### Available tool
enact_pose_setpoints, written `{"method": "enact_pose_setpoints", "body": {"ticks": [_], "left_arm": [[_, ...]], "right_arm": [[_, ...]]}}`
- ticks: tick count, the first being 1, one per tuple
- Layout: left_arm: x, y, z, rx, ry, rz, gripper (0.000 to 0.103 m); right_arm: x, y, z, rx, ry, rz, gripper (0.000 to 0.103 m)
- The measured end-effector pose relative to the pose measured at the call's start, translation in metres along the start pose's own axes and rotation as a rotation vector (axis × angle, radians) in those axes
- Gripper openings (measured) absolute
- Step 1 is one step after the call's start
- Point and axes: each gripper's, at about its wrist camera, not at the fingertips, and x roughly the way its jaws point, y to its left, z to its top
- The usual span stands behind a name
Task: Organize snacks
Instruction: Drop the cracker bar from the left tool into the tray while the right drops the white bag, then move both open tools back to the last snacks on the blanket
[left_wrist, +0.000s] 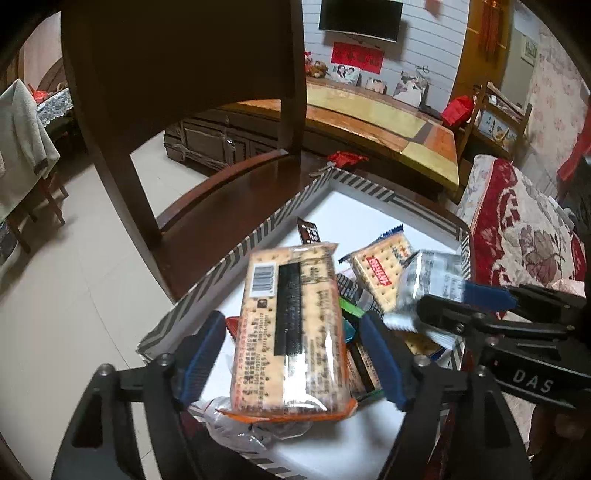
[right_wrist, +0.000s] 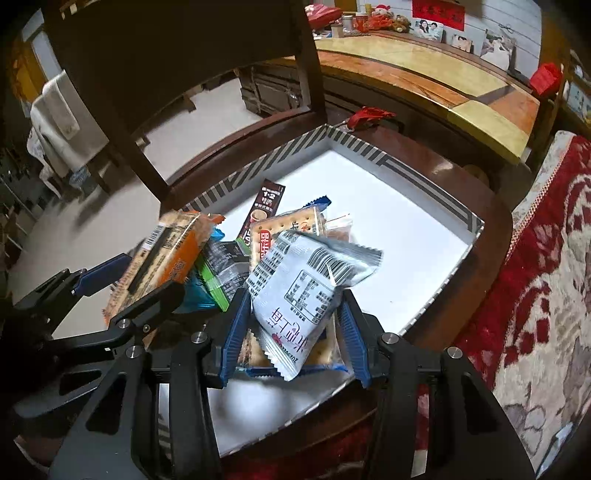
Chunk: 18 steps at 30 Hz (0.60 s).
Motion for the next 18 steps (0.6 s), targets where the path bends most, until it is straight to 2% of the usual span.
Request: {"method": "enact_pose_setpoints", "body": {"ticks": [2,10,18], "left_arm": [[-0.004,0.001,0.001,-0.001,-0.008,-0.001,0.085],[-0.017,-0.008,-0.002,0.021,-0.043,-0.003,0.09],[-0.029,-0.039,-0.008,0.069,-0.062,-0.035,0.093]], "right_arm": [[-0.005,-0.001,-0.002,0.006,-0.006,0.003,0.051],[-0.026,0.0,-0.017,0.009,-0.033,-0.003,0.051],[-0.055,-0.017,-0.046,0.065,-0.08,-0.036,0.051]]}}
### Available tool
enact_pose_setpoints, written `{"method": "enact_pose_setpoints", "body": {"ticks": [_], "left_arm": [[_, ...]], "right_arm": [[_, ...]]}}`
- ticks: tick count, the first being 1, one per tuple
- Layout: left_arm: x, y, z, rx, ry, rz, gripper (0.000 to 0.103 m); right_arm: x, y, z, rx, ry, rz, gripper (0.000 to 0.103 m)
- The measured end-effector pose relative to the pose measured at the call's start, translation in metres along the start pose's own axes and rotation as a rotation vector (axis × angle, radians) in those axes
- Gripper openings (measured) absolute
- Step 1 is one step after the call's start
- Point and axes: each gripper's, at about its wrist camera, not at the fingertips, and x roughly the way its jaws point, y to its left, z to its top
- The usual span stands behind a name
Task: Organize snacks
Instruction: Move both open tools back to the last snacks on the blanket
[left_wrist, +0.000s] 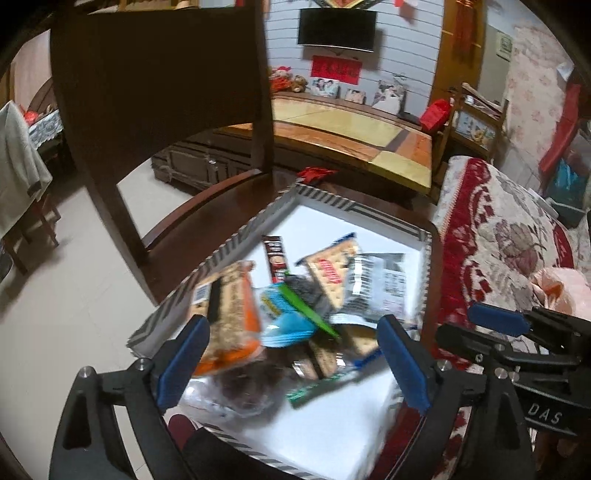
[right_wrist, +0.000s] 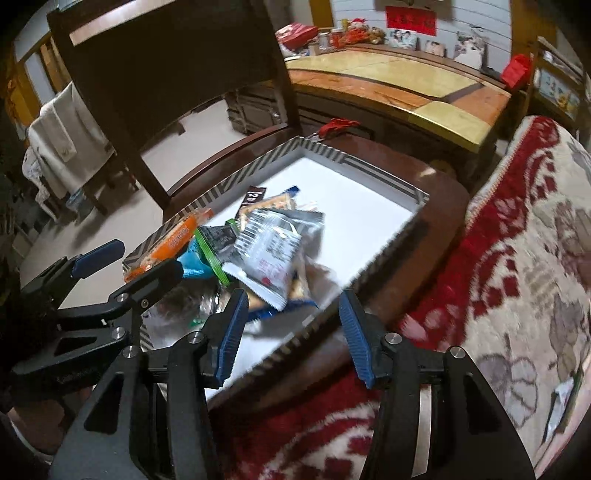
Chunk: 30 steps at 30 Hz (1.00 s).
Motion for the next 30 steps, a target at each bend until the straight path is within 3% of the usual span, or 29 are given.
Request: {"method": "enact_pose_setpoints", "body": {"ticks": [7,30], "left_arm": [[-0.006,-0.041,-0.004,0.062,-0.008,-0.06,0.095],[0.005,-0.198,-0.044,0.292,0.075,-0.254,0.095]], "right_arm": [[-0.03,-0.026,-0.025,0.048,-0.031,-0.049,0.051],[-0.105,-0.169,-0.139,0.374,-0.075,-0.201,0.051]]}}
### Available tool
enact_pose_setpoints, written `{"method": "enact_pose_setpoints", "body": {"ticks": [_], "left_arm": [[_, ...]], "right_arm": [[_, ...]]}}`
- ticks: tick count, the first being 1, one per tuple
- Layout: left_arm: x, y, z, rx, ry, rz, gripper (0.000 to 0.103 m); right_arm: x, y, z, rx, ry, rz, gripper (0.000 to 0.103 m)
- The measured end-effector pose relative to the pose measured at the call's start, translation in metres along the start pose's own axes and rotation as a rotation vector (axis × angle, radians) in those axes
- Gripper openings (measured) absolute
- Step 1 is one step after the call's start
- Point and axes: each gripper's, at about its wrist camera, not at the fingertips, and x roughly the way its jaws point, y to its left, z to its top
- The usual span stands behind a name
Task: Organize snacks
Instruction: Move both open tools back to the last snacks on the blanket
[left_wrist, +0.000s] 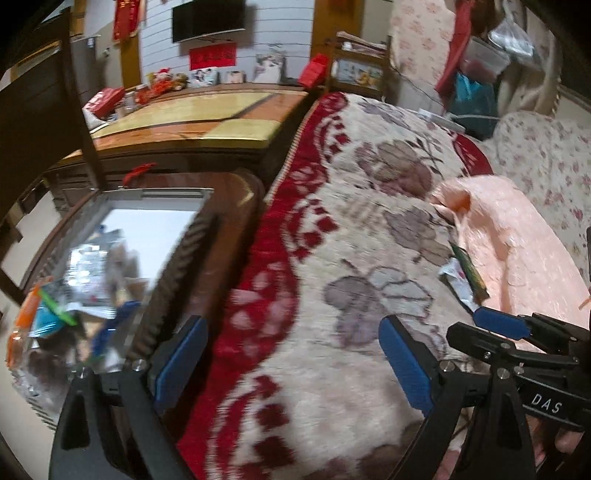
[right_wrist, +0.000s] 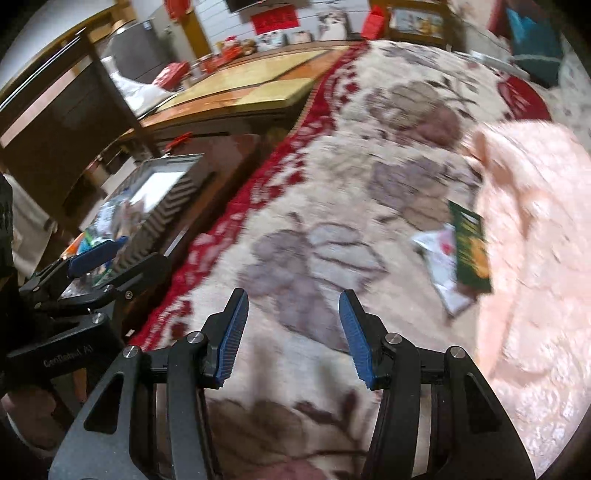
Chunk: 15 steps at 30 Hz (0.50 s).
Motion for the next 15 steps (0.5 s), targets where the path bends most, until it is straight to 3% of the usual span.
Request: {"method": "enact_pose_setpoints", "body": {"ticks": [15], "left_arm": [[0.037,-0.053,0.004,0.072,0.065,-0.048,0.095]], "right_arm": [[-0.009,-0.093,-0.018,0.14,0.006,-0.088,0.051]]}}
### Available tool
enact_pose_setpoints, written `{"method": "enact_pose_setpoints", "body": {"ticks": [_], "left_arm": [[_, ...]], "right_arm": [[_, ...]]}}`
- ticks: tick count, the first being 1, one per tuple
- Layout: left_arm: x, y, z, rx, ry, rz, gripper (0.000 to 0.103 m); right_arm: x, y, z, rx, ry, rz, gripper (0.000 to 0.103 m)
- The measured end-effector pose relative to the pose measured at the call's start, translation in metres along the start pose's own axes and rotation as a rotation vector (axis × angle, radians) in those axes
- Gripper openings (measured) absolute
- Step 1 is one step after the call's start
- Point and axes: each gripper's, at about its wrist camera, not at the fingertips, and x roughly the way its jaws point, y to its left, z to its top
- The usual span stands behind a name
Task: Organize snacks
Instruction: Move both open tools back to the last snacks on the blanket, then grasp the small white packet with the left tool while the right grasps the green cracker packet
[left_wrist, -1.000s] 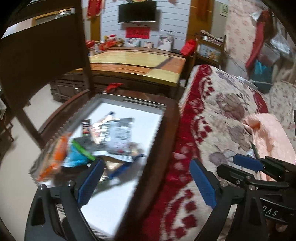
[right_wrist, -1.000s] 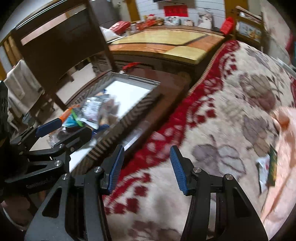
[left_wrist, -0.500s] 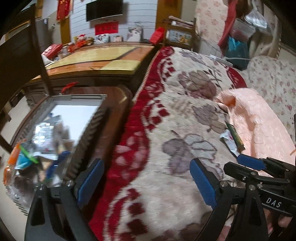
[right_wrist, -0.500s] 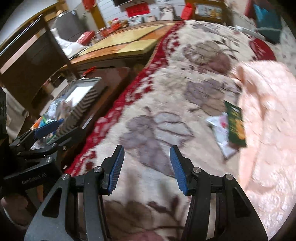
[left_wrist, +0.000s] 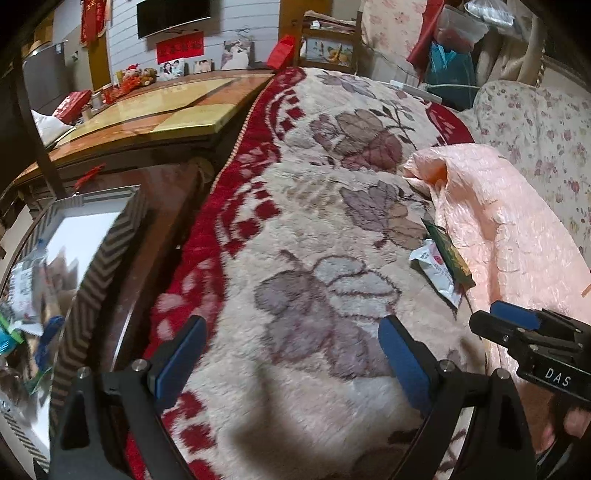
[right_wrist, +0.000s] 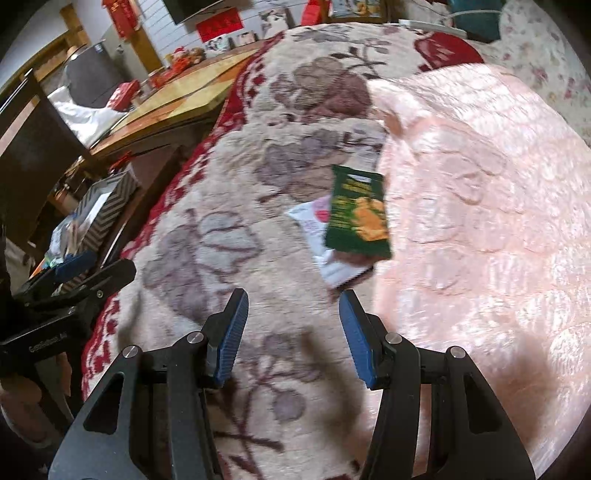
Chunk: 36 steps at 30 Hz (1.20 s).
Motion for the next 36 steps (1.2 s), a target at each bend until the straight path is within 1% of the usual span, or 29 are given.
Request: {"method": "enact_pose_setpoints", "body": {"ticks": [6,11,15,18,19,24,26,27,28,29,31,36], "left_arm": [[0.01,-0.016,0.006,0.017,0.012,-0.016,0.095],[0.014,-0.014,0.005,0.014,0.023,-0.016,0.095],[0.018,-0.008,0.006,0.001,0.035,-0.011,0.095],[0.02,-0.004,0.007,-0.01,0.038,-0.012,0.095],[0.021,-0.004,0.007,-0.01,0.038,-0.013,0.095],[0.026,-0.005,0.007,-0.004,0.047,-0.011,0.095],[0.028,-0.005,0.007,-0.001,0.053,-0.01,0.095],[0.029,-0.005,0.007,-0.002,0.055,-0.01,0.095],[0.03,-0.006,0.007,-0.002,0.057,-0.01,0.095],[0.031,-0.007,0.007,-0.002,0.058,-0.01,0.095],[0.03,-0.009,0.008,0.001,0.056,-0.013,0.095],[0.027,-0.018,0.011,0.016,0.045,-0.024,0.095]], "right_arm": [[0.008,-0.012,0.007,0.009,0.012,-0.01,0.051],[0.023,-0.017,0.028,0.023,0.011,-0.004,0.051],[0.035,-0.023,0.048,0.034,0.009,-0.029,0.051],[0.044,-0.03,0.061,0.045,0.017,-0.045,0.057],[0.047,-0.032,0.064,0.049,0.025,-0.047,0.057],[0.067,-0.048,0.076,0.103,0.084,-0.007,0.057],[0.071,-0.051,0.076,0.103,0.093,0.01,0.057],[0.072,-0.051,0.076,0.097,0.092,0.017,0.056],[0.072,-0.051,0.076,0.089,0.089,0.017,0.047],[0.071,-0.051,0.075,0.085,0.09,0.025,0.045],[0.072,-0.053,0.073,0.088,0.097,0.048,0.044],[0.063,-0.049,0.066,0.062,0.098,0.058,0.043]]}}
